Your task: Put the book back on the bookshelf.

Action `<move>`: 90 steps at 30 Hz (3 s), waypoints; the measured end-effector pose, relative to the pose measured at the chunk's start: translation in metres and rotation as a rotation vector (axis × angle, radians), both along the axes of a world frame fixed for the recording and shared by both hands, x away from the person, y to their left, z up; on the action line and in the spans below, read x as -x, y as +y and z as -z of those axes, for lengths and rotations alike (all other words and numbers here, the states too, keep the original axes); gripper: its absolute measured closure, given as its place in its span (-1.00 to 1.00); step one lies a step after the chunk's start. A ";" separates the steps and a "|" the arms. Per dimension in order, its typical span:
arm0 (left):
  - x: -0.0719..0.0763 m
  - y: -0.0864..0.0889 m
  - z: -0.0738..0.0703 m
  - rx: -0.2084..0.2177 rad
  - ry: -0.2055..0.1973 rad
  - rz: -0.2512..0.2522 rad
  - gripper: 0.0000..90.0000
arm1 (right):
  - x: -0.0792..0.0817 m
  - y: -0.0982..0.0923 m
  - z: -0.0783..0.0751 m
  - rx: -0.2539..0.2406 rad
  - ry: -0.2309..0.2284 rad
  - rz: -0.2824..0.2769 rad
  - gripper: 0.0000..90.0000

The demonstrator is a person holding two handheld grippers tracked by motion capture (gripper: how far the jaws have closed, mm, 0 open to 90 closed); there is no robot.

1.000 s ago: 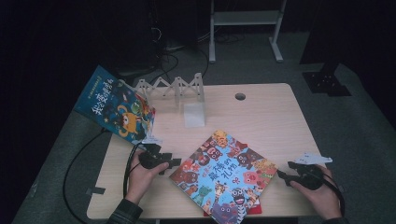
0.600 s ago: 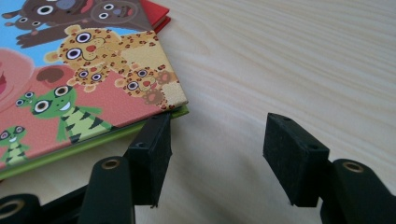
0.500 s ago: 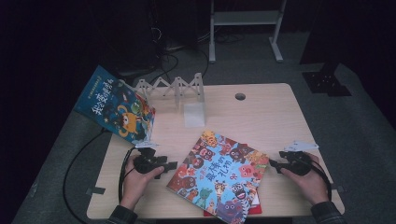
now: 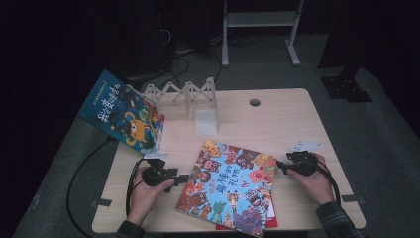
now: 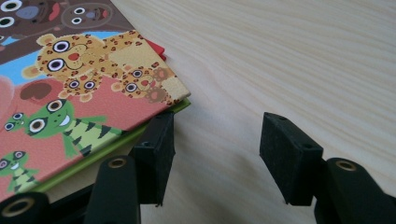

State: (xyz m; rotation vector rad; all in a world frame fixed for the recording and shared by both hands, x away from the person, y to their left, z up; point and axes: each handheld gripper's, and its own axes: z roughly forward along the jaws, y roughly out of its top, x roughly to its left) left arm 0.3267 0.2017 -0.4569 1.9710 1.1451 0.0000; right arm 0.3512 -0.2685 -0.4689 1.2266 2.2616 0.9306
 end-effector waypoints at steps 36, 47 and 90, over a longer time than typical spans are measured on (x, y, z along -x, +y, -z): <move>-0.014 -0.019 0.012 0.040 0.064 0.041 -0.37 | 0.028 0.019 -0.008 -0.089 0.133 -0.144 0.89; -0.017 -0.028 0.017 0.098 0.077 0.076 -0.35 | 0.029 0.023 -0.007 -0.082 0.134 -0.152 0.91; -0.030 -0.030 -0.016 0.295 0.129 0.102 0.12 | 0.027 0.020 -0.002 -0.019 0.130 -0.112 0.93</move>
